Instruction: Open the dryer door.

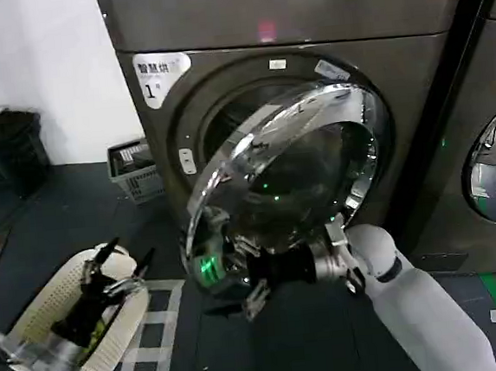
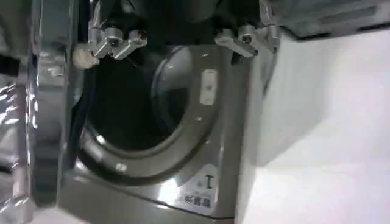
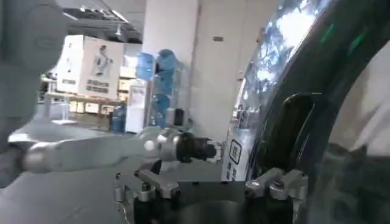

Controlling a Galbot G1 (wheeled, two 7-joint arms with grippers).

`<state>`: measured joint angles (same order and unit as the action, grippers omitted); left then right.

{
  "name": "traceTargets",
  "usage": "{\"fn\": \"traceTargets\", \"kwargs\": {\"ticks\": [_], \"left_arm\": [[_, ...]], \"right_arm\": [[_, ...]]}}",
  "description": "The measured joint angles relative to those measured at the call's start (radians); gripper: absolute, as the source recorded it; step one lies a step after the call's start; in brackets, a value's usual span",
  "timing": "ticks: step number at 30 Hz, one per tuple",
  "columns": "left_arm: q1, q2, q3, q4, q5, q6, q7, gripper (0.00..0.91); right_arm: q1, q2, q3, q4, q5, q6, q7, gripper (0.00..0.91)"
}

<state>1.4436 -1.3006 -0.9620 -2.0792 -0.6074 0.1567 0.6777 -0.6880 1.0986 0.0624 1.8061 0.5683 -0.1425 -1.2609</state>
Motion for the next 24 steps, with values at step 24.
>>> {"fn": "traceTargets", "kwargs": {"ticks": [24], "left_arm": [[-0.164,0.205,0.32,0.064,-0.204,-0.024,0.116,0.907]], "right_arm": [[-0.202,-0.116,0.217,0.098,0.008,0.007,-0.2,0.907]]}}
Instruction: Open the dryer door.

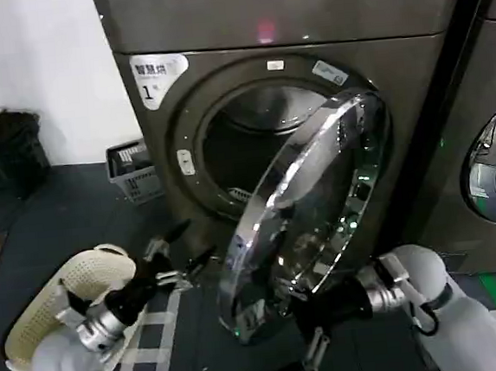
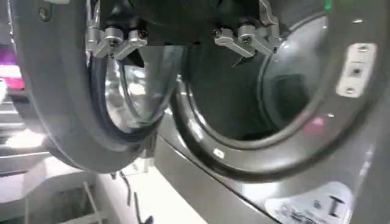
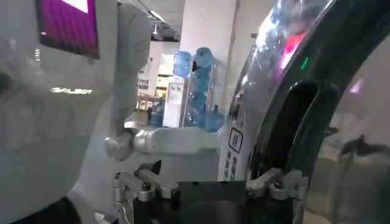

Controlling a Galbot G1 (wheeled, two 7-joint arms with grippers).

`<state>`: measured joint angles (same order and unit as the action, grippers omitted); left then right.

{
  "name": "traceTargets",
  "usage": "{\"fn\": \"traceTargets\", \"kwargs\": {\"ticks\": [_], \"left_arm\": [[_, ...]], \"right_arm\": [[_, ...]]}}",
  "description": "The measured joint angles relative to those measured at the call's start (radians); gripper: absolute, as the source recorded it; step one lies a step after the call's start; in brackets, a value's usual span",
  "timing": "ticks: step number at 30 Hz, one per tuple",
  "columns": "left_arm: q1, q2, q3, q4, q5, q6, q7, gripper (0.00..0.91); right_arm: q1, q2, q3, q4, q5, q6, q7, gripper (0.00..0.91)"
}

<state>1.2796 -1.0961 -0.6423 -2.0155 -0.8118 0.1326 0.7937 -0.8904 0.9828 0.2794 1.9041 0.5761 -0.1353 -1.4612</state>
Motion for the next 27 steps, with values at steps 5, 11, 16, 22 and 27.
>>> {"fn": "traceTargets", "kwargs": {"ticks": [5,11,16,22,27], "left_arm": [[-0.03,0.013,0.066,-0.009,-0.004,0.002,0.026,0.907],[-0.065,0.029,0.139,-0.011,-0.014,0.004,0.04,0.907],[-0.095,0.036,0.194,-0.007,-0.017,0.006,0.047,0.907],[-0.128,0.04,0.265,-0.002,-0.019,0.005,0.061,0.907],[-0.152,0.05,0.332,-0.005,-0.014,0.005,0.072,0.907]], "right_arm": [[-0.034,-0.014,0.076,-0.022,-0.002,0.0,-0.004,0.907],[-0.07,-0.029,0.169,-0.056,0.001,0.011,-0.006,0.907],[-0.112,-0.051,0.272,-0.075,0.004,0.026,-0.008,0.907],[-0.161,-0.072,0.398,-0.114,0.001,0.043,-0.006,0.907],[-0.215,-0.064,0.539,-0.15,-0.006,0.045,0.004,0.907]]}}
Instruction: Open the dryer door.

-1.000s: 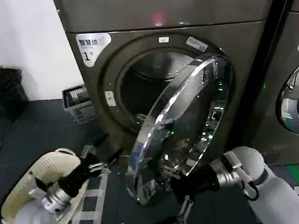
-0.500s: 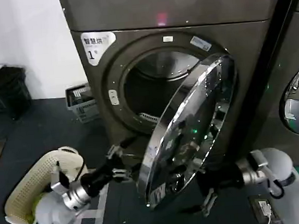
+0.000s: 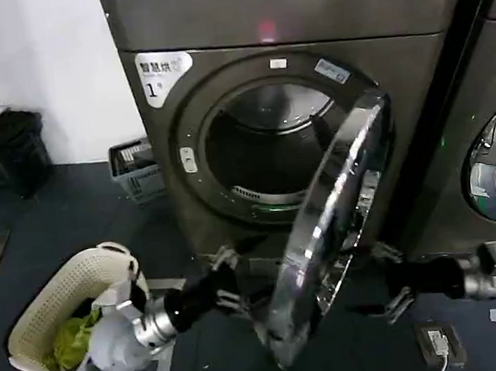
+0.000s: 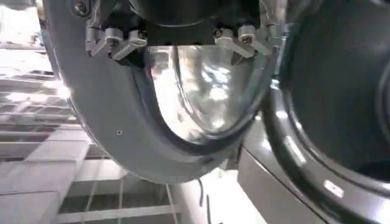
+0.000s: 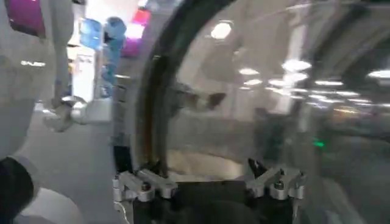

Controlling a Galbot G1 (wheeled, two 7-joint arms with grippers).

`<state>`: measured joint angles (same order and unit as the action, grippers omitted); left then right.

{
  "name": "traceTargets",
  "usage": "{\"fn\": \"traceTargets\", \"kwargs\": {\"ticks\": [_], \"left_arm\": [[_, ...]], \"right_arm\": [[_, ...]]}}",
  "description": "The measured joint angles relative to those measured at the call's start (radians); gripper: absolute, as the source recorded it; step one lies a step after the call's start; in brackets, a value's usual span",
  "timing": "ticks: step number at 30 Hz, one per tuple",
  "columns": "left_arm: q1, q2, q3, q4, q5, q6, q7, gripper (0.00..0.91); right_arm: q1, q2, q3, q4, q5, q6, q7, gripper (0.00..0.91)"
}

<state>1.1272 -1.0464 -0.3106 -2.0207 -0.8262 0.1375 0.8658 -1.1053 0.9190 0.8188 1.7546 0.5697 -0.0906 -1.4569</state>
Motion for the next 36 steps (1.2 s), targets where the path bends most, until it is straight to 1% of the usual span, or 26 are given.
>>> {"fn": "traceTargets", "kwargs": {"ticks": [12,15,18,22,26,29,30,33,36], "left_arm": [[-0.093,0.001,0.159,0.023,0.01,-0.002,-0.006,0.907],[-0.116,-0.008,0.203,0.035,0.018,-0.005,-0.008,0.907],[-0.144,-0.021,0.255,0.052,0.033,-0.02,-0.008,0.907],[-0.186,-0.042,0.332,0.085,0.087,-0.085,-0.006,0.907],[-0.233,-0.063,0.406,0.124,0.107,-0.118,-0.037,0.907],[-0.266,-0.082,0.453,0.155,0.108,-0.124,-0.054,0.907],[-0.275,-0.088,0.467,0.162,0.11,-0.127,-0.066,0.907],[-0.31,-0.11,0.511,0.191,0.12,-0.144,-0.084,0.907],[-0.344,-0.138,0.55,0.216,0.131,-0.152,-0.119,0.907]], "right_arm": [[-0.092,0.009,0.359,-0.113,0.001,0.003,0.004,0.907],[-0.115,0.013,0.467,-0.145,0.009,0.003,0.053,0.907],[-0.137,0.019,0.58,-0.163,0.054,0.003,0.142,0.907],[-0.168,0.033,0.726,-0.164,0.118,0.017,0.321,0.907],[-0.209,0.049,0.859,-0.142,0.18,0.001,0.539,0.907],[-0.239,0.044,0.944,-0.132,0.216,-0.049,0.758,0.907],[-0.245,0.037,0.972,-0.133,0.223,-0.043,0.829,0.907],[-0.26,0.015,1.035,-0.147,0.201,-0.028,1.008,0.907],[-0.277,-0.006,1.093,-0.142,0.174,-0.049,1.162,0.907]]}}
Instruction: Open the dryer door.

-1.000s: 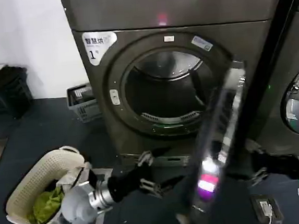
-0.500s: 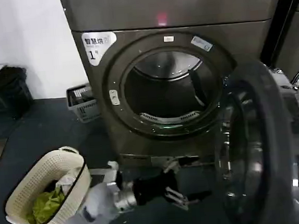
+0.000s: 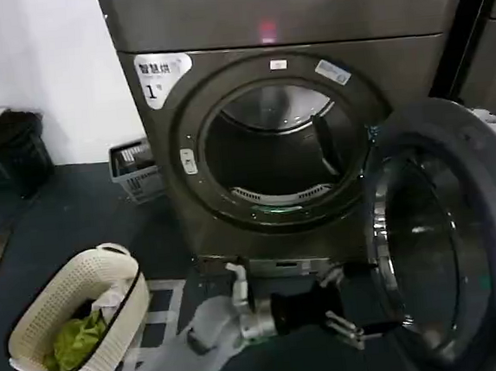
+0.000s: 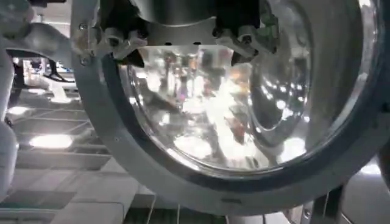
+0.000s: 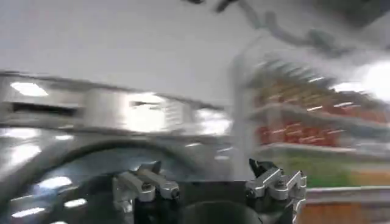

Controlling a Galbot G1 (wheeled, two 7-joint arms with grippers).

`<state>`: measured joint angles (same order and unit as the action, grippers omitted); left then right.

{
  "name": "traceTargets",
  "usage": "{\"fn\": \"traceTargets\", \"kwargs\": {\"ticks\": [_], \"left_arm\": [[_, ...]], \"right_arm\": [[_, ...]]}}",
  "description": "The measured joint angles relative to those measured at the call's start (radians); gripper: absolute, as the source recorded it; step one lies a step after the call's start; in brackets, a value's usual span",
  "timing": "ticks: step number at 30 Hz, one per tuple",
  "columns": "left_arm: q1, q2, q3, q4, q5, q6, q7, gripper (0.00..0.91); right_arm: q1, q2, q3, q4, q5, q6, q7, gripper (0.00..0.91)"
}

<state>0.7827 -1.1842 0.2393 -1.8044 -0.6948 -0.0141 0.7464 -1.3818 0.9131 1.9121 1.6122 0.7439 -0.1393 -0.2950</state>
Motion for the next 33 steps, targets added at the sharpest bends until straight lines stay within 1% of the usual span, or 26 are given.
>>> {"fn": "traceTargets", "kwargs": {"ticks": [4,6,9,13,19,21,23,26,33], "left_arm": [[-0.041,-0.04,0.044,0.032,0.031,-0.016,-0.059,0.907],[-0.062,-0.058,0.072,0.051,0.064,-0.025,-0.087,0.907],[-0.106,-0.089,0.116,0.087,0.06,-0.029,-0.116,0.907],[-0.176,-0.138,0.174,0.143,0.051,-0.03,-0.136,0.907],[-0.256,-0.227,0.239,0.232,0.063,-0.034,-0.168,0.907],[-0.277,-0.255,0.251,0.264,0.088,-0.036,-0.192,0.907],[-0.292,-0.29,0.261,0.299,0.139,-0.051,-0.222,0.907],[-0.323,-0.337,0.265,0.357,0.191,-0.065,-0.248,0.907],[-0.396,-0.426,0.271,0.47,0.234,-0.084,-0.285,0.907]], "right_arm": [[-0.029,-0.022,0.069,0.001,-0.082,-0.011,0.145,0.907],[-0.044,-0.034,0.104,-0.003,-0.093,-0.051,0.217,0.907],[-0.063,-0.051,0.148,-0.017,-0.115,-0.102,0.287,0.907],[-0.095,-0.068,0.205,-0.044,-0.169,-0.112,0.313,0.907],[-0.139,-0.076,0.267,-0.056,-0.209,-0.13,0.324,0.907],[-0.148,-0.077,0.281,-0.057,-0.2,-0.136,0.323,0.907],[-0.154,-0.078,0.293,-0.051,-0.172,-0.151,0.323,0.907],[-0.161,-0.079,0.304,-0.044,-0.162,-0.157,0.322,0.907],[-0.185,-0.07,0.327,-0.034,-0.148,-0.157,0.316,0.907]]}}
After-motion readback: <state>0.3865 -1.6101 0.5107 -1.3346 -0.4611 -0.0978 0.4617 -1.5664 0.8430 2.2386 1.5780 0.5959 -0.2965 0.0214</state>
